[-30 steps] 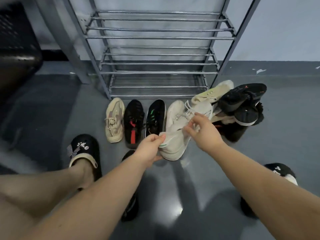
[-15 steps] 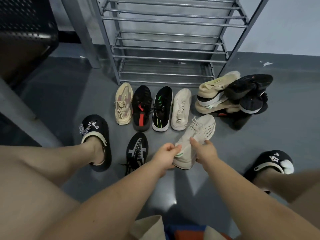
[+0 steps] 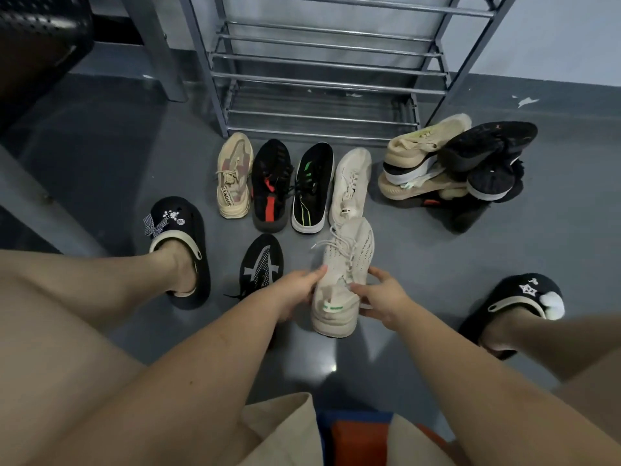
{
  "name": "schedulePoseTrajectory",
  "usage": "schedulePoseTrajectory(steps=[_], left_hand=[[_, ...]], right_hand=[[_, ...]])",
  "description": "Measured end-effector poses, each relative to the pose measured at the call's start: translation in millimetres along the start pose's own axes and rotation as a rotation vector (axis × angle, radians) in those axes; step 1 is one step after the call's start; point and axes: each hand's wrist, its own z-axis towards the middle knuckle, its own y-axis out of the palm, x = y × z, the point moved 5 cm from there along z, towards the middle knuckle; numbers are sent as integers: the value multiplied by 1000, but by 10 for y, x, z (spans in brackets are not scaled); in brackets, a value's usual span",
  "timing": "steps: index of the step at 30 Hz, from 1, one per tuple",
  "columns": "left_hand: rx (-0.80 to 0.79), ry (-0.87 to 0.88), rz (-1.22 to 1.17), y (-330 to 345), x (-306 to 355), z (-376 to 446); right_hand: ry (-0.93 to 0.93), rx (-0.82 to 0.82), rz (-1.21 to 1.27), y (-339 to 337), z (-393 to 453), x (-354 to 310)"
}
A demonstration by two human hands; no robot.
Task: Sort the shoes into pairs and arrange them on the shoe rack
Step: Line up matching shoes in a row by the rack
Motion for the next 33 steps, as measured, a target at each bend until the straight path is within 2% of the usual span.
schedulePoseTrajectory(steps=[5, 10, 14, 18, 21, 25, 28, 33], left_hand=[[-17, -98, 283, -180, -213, 98], [-26, -238, 381, -242, -351, 154], [16, -240, 400, -270, -376, 220], [125, -72, 344, -320, -249, 269], [241, 113, 443, -397, -112, 273], [344, 230, 910, -407, -25, 196], [323, 313, 1223, -284, 14, 220], [315, 401, 1406, 0, 264, 256]], right_hand=[[29, -93, -131, 166, 67, 212], [64, -144, -223, 284, 126, 376], [25, -176, -257, 356, 189, 368], [11, -237, -470, 409, 222, 349], [7, -229, -616, 414, 217, 379], [-120, -210, -979, 382, 192, 321], [-245, -157, -1198, 302, 158, 172], [-340, -26, -1317, 78, 178, -175]])
